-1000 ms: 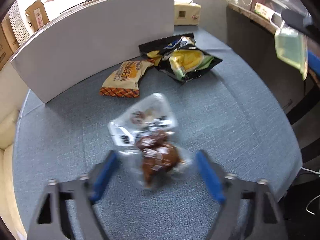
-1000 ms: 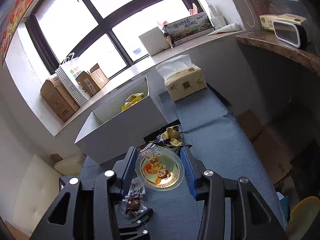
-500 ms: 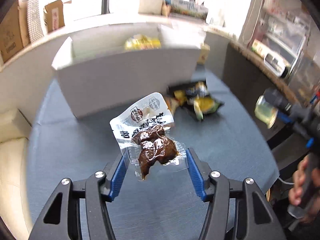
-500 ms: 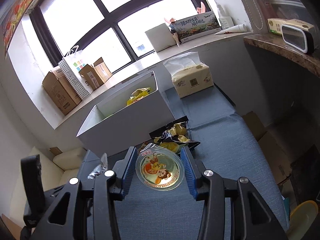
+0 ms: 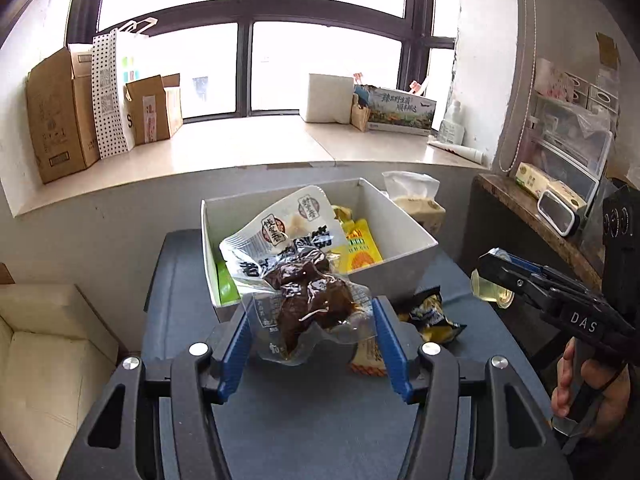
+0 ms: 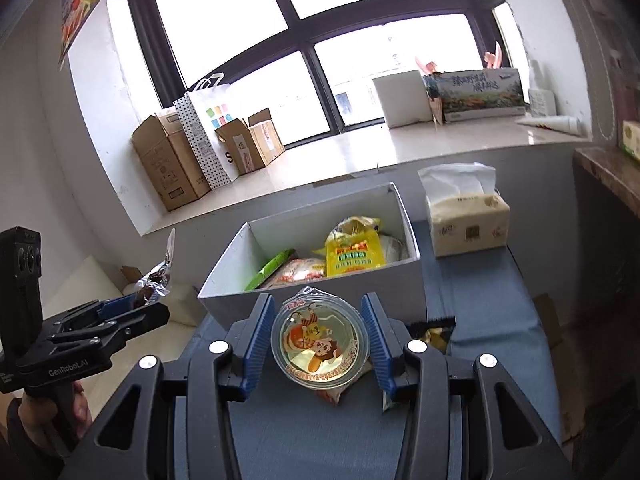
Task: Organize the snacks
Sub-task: 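Grasp the vacuum-packed braised meat with the left tool while the right tool holds the jelly cup, then lower the braised meat and jelly cup into the white box and open both tools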
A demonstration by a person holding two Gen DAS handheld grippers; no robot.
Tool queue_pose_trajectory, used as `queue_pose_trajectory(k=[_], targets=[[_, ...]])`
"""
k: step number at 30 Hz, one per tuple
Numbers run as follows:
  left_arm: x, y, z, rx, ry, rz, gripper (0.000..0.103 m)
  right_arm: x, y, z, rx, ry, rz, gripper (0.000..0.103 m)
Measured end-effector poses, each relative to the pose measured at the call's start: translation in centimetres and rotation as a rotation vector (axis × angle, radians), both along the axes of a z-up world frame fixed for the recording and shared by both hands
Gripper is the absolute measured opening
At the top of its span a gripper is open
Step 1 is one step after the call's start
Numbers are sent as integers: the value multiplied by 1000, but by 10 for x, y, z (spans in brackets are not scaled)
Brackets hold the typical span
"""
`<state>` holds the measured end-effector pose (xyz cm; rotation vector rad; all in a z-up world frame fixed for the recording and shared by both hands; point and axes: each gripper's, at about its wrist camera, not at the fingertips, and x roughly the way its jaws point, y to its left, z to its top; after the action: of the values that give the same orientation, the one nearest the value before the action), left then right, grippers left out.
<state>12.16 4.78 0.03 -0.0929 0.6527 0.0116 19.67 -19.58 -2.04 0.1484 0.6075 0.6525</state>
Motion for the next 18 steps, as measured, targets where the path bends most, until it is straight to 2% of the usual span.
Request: queue_pose_trajectory(k=[5,7,10,12,14,16,17,18], targets=[[60,20,6,-4,24,42,63,73,28,11,-13,38,-15,41],[85,27,-1,-13,50,46,63,103,39,10,-42,68,-8,15],[111,31,-11,-2,91,47,63,120,47,8,-99,95,-19,13],[118,31,-14,27,93,51,63,110,44,10,-106,60,-18,14],[121,30,-17,41,96,46,63,96,40,8,-111,38,2,30],[123,28,-19,41,103,40,63,84,35,1,-109,48,3,89],[123,26,-20,40,103,37,63,75,30,-4,-88,40,11,94],[124,25,-21,44,103,35,63,65,26,-11,-74,24,24,95]])
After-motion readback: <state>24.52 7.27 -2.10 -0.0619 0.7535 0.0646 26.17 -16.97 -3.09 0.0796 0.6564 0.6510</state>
